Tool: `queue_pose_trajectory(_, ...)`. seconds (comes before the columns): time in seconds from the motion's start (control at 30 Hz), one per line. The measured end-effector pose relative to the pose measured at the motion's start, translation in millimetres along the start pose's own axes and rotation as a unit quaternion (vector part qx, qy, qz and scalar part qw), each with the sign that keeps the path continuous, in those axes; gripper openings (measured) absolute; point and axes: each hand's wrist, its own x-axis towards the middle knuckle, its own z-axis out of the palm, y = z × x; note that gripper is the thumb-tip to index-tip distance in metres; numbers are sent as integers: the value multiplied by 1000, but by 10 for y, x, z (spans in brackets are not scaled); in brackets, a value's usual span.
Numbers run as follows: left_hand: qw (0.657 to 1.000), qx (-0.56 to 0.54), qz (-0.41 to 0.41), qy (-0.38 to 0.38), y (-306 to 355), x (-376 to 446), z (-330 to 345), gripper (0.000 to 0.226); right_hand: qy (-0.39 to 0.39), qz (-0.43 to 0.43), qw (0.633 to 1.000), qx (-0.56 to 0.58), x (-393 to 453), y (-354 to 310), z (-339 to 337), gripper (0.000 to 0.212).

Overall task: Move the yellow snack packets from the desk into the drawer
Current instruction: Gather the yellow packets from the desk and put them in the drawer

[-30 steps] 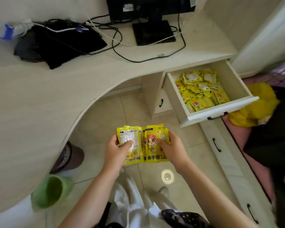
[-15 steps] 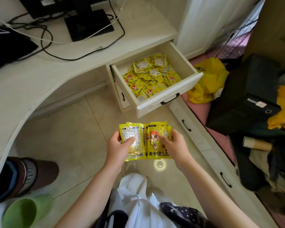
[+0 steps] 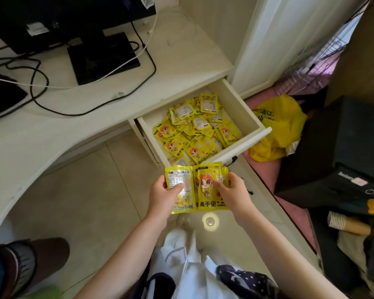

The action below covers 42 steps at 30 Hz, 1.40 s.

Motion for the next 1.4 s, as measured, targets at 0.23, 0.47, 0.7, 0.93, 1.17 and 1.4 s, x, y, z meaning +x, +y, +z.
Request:
queue_pose_trajectory(0.23,999,-33,-29,22,354,487,193,14,-21,7,1000,-10,624,-357,-94,9)
queue_pose_trajectory(0.47,987,-101,-77,99,512,882,552,16,-88,9,994,-61,1291,-607,-224,8)
queue_pose_trajectory(0.7,904,-318,-212,190,548,1230,952,19,-183,-37,967,-171,2115,-791,-249,30)
queue_pose_trajectory(0.93,824,-437,-254,257,500,1646,1086,17,-249,-51,940,-226,2650,-1053,96,25)
queue_pose_trajectory(1.17,784,-478,-276,285,315,2132,1072,24,-272,-48,931,-237,3096,-1125,669,24)
queue_pose_trajectory(1.4,796,-447,-290,288,289,2401,1014,23,-231,-89,924,-293,3517,-1217,886,42)
